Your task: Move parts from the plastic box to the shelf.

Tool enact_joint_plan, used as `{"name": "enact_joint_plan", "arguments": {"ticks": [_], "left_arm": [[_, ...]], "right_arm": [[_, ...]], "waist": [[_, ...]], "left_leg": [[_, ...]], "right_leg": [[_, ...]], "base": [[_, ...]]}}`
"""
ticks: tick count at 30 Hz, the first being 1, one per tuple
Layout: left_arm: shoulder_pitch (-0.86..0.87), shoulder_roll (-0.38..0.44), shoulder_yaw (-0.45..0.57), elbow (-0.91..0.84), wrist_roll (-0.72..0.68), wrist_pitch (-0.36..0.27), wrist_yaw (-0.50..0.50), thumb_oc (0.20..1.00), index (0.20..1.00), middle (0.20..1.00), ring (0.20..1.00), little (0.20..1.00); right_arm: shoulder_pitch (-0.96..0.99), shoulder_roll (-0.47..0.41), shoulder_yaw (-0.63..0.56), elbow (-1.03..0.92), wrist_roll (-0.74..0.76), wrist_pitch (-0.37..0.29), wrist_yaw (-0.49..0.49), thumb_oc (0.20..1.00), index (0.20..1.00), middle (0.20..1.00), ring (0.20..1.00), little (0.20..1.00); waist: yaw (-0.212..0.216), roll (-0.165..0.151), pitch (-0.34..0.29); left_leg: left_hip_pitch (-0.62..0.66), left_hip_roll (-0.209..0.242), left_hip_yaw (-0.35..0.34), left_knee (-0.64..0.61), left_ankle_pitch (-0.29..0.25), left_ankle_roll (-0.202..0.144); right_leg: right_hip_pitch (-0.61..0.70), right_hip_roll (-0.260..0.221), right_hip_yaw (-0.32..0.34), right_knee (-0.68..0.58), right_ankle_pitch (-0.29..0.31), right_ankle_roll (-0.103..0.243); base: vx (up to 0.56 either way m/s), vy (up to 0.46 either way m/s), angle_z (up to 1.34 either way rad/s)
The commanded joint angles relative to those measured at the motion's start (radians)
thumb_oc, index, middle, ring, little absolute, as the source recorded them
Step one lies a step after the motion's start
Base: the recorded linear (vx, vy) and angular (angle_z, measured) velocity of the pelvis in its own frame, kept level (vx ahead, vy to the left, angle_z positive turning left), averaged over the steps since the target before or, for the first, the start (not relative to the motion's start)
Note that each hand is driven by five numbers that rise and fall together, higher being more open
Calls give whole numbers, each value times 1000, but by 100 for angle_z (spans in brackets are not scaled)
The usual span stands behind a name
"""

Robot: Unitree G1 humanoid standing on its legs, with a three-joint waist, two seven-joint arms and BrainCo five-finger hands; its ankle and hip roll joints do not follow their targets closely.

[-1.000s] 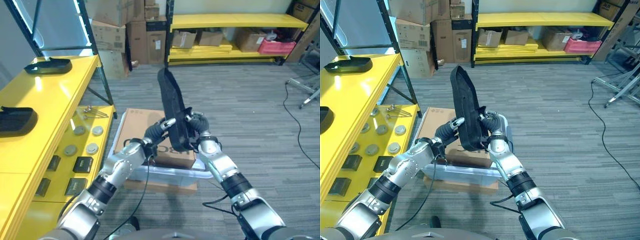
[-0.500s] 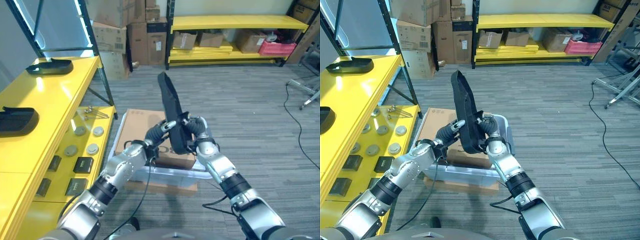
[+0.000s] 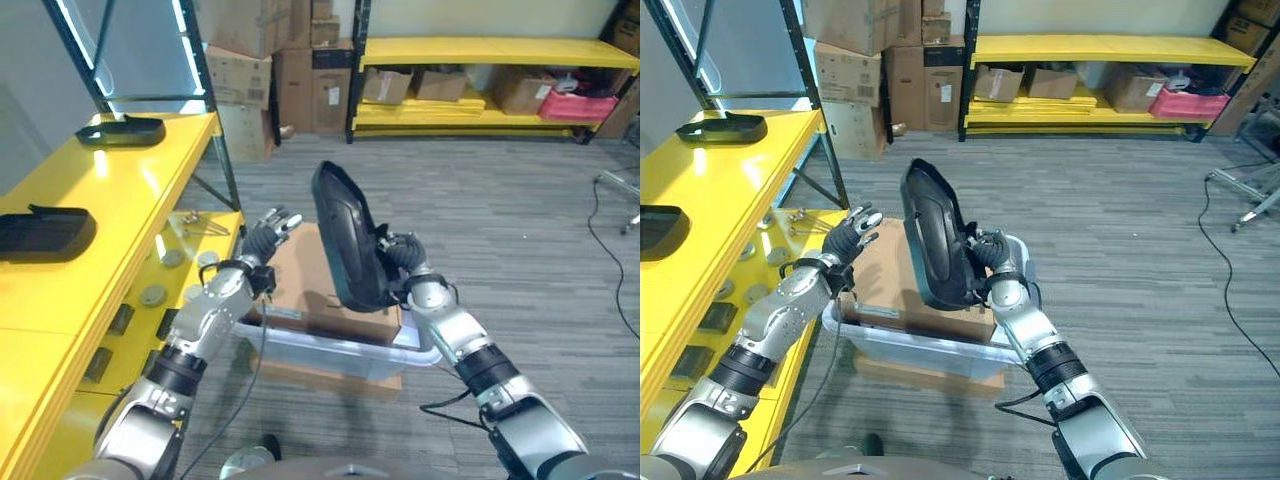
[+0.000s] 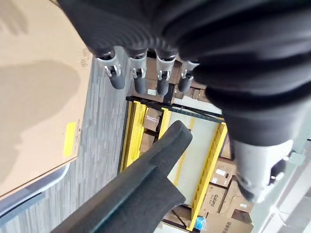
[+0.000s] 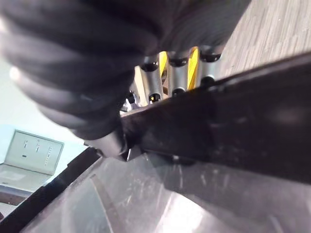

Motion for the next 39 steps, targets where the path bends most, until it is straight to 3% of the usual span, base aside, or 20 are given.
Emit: {"name": "enact_joint_plan", "arguments": {"ticks": [1,9,18,33,39], "left_arm": [[-46,-8,-30,19,14,-29,-75,1000,1000,1000,1000,1000],[-38,-17,-78,59,45,78,-105,1000,1000,1000,1000,1000],[-53,-37,-140,132,56,118,-104,1000,1000,1000,1000,1000],[-72,-55,-155,140,42,57,-101,1000,1000,1000,1000,1000],[-82,-46,-149,113,69,18,-148,1000,1000,1000,1000,1000]], "right_arm": [[-118,-21,-65,24,-16,-78,4,200,200,200,200,200],[-117,-14,-70,37,-17,-94,7,200,200,200,200,200],[-128,-6,-58,35,-9,-97,12,200,200,200,200,200],[-137,6,-38,42,-12,-91,20,200,200,200,200,200],[-142,10,-30,53,-19,-92,26,200,200,200,200,200]], "waist": [[38,6,-47],[35,9,-46],[24,8,-43],[19,9,-43],[22,10,-43]], "left_leg": [[26,42,-32,43,-101,-39],[25,37,-33,42,-100,-33],[28,38,-27,41,-101,-32],[29,39,-24,41,-103,-33],[30,37,-26,38,-102,-34]], "right_leg": [[-39,-52,-58,79,-52,60],[-44,-51,-53,87,-53,61],[-47,-51,-44,87,-50,63],[-48,-52,-40,87,-52,66],[-46,-51,-41,87,-53,65]], "base": [[0,0,0],[0,0,0],[0,0,0],[0,0,0],[0,0,0]]}}
